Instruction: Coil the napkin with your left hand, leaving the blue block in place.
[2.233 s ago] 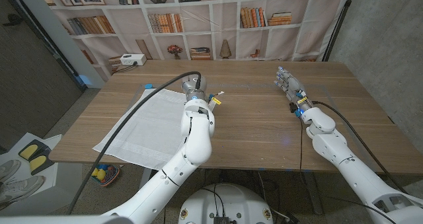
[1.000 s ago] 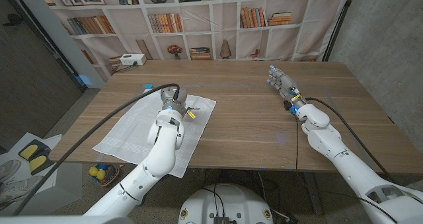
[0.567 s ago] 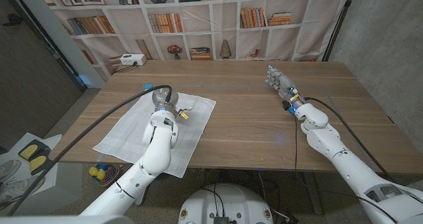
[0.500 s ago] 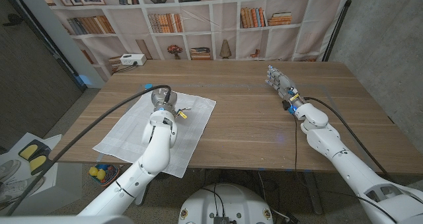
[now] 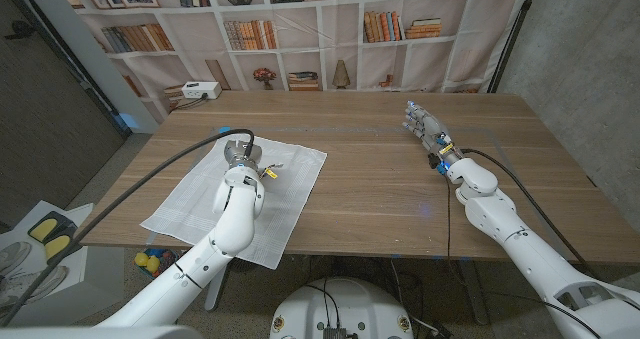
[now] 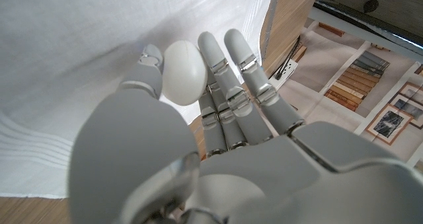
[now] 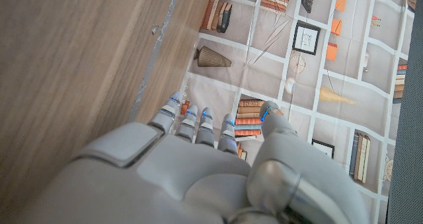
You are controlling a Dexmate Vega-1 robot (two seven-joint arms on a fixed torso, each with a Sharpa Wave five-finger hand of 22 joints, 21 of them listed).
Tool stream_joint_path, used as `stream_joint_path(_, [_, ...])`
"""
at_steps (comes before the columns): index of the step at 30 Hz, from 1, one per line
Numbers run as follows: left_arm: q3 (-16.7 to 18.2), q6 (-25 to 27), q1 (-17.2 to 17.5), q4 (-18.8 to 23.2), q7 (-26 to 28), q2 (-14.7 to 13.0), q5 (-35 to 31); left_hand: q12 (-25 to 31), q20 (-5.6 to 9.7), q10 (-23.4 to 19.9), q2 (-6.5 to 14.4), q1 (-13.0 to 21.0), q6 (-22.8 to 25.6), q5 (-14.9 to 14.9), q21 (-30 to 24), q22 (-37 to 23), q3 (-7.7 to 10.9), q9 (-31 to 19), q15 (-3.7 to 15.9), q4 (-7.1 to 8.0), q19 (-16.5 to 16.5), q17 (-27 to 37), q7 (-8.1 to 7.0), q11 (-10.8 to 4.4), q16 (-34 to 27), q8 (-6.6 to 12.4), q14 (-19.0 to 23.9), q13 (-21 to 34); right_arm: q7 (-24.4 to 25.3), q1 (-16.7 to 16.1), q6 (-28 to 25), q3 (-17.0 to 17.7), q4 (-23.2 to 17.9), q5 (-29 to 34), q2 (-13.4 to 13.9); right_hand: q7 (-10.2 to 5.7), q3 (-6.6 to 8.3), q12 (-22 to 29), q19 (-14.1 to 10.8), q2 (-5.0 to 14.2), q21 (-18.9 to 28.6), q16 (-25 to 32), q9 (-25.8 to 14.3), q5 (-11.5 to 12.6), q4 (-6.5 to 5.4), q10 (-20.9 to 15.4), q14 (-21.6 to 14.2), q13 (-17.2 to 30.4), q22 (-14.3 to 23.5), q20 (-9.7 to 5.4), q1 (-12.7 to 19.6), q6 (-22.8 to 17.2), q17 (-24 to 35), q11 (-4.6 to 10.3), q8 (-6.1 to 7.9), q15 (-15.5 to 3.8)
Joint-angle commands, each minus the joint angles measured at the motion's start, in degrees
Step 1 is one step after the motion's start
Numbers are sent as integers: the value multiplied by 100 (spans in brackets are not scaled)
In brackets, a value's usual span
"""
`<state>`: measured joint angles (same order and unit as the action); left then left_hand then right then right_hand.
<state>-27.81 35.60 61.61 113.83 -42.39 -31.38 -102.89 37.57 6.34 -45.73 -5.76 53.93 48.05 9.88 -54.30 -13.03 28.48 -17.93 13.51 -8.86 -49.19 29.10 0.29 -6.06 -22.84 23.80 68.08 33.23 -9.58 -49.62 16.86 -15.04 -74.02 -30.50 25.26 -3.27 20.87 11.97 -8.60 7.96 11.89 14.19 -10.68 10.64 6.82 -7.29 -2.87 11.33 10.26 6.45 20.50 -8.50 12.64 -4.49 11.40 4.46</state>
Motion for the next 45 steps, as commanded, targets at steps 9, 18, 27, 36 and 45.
stream_joint_path(9, [-357,-49,-460,-421,-1068,37,-571,-517,244,-2,1208,724,-464,5,-188,113,-205,116,-15,176,689,-112,-424,-354,529,-349,-424,-371,86,-54,-3,24,-57,16,24,-42,13,-12,-36,18,4,-18,-11,3,35,-42,-50,12,13,-13,10,-37,17,23,-17,2])
stream_joint_path(18, [-473,-257,-624,-463,-1542,74,-919,-1375,-440,716,905,-132,-1162,12,199,258,-529,442,-80,317,2106,-433,-795,-326,1127,-911,-1746,-787,118,-59,17,28,-64,26,20,-41,12,-15,-38,16,4,-19,-12,3,38,-41,-56,13,13,-9,10,-37,17,30,-17,12])
stream_joint_path(27, [-504,-536,-764,-428,-2052,96,-1085,-1959,-598,1254,660,-710,-1747,55,589,279,-802,598,-143,432,2809,-783,-914,-287,1227,-1239,-2727,-1021,126,-43,69,22,-40,40,1,-34,11,-17,-46,15,6,-17,-12,3,38,-44,-69,13,14,-1,7,-46,18,40,-14,27])
stream_joint_path(36, [-512,-641,-788,-265,-2290,98,-1272,-2416,-684,1848,377,-1186,-2947,162,904,277,-1096,672,-265,519,3112,-1048,-867,-50,1200,-1413,-3442,-1132,155,-73,89,26,-73,37,-7,-37,11,-19,-64,14,12,-10,-12,3,41,-43,-94,14,14,8,9,-52,18,35,-12,24])
stream_joint_path(45, [-402,-393,-477,112,-1674,105,-1453,-2686,-1063,2950,431,-1636,-3842,214,1304,270,-1302,688,-810,701,3553,-1270,-796,118,1240,-1380,-4697,-1143,184,-124,64,26,-145,36,17,-35,10,-19,-67,13,12,-5,-12,3,42,-49,-115,15,14,13,7,-56,19,21,-12,30])
